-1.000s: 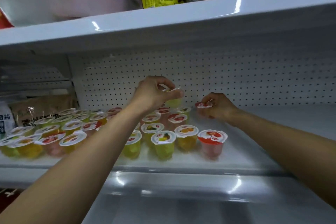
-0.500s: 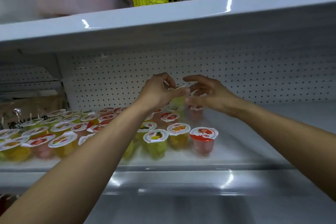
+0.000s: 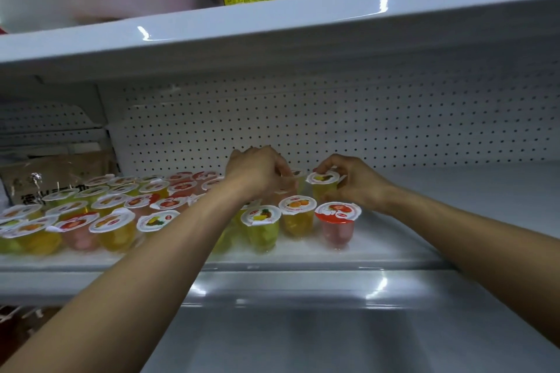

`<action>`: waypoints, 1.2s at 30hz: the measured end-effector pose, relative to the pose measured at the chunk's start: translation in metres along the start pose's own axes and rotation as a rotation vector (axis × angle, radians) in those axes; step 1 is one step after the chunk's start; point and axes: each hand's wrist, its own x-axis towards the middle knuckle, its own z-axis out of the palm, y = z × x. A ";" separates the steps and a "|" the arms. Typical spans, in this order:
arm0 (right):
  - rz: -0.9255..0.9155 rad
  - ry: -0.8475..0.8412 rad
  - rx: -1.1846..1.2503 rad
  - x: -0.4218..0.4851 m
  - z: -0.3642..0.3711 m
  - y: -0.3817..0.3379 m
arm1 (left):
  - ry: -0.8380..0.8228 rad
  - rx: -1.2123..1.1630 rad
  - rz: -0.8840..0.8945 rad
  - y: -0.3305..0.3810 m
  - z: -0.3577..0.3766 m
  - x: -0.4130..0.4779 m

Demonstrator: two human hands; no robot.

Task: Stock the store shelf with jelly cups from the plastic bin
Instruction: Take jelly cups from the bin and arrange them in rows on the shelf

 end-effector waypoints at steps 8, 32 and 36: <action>0.000 -0.038 -0.017 0.003 0.010 0.005 | 0.000 0.034 0.006 -0.001 0.009 0.000; -0.403 0.319 -0.351 -0.186 0.007 -0.074 | 0.357 -0.339 -0.090 0.036 -0.012 -0.243; -0.445 0.177 -0.321 -0.221 0.051 -0.089 | 0.235 -0.205 -0.175 0.016 -0.012 -0.305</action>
